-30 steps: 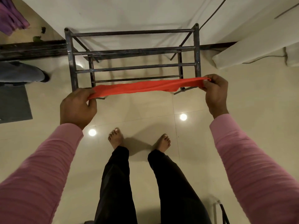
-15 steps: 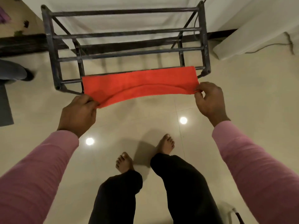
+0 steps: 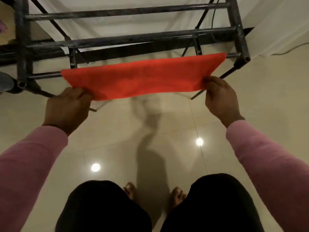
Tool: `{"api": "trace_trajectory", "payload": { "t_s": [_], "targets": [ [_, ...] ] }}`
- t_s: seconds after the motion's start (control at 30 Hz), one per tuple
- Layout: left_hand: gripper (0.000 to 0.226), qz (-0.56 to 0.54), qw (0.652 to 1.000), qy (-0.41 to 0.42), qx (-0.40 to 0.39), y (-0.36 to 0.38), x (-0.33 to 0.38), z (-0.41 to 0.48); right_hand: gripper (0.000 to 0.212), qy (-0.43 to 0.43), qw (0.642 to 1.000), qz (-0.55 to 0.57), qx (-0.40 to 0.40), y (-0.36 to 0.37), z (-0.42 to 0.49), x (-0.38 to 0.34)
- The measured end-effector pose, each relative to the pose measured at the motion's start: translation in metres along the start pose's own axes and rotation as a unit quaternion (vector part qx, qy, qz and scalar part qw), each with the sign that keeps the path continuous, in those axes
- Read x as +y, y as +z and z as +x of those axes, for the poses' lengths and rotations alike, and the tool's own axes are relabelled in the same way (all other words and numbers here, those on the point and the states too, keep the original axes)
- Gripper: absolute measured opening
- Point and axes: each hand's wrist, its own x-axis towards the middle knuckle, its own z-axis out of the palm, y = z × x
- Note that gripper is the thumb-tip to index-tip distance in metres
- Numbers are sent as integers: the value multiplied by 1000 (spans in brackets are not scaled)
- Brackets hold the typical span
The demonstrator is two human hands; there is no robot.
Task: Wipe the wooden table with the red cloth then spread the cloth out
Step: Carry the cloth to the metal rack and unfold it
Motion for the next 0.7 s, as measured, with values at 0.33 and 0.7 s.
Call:
{"api": "trace_trajectory", "payload": {
  "t_s": [0.33,0.7],
  "targets": [
    [28,8,995,-28,95,25,3,15,32,-19,990,-23,138,51,37,19],
    [12,39,996,-81,17,54,38,9,30,-43,990,-111,73,58,17,32]
  ]
}}
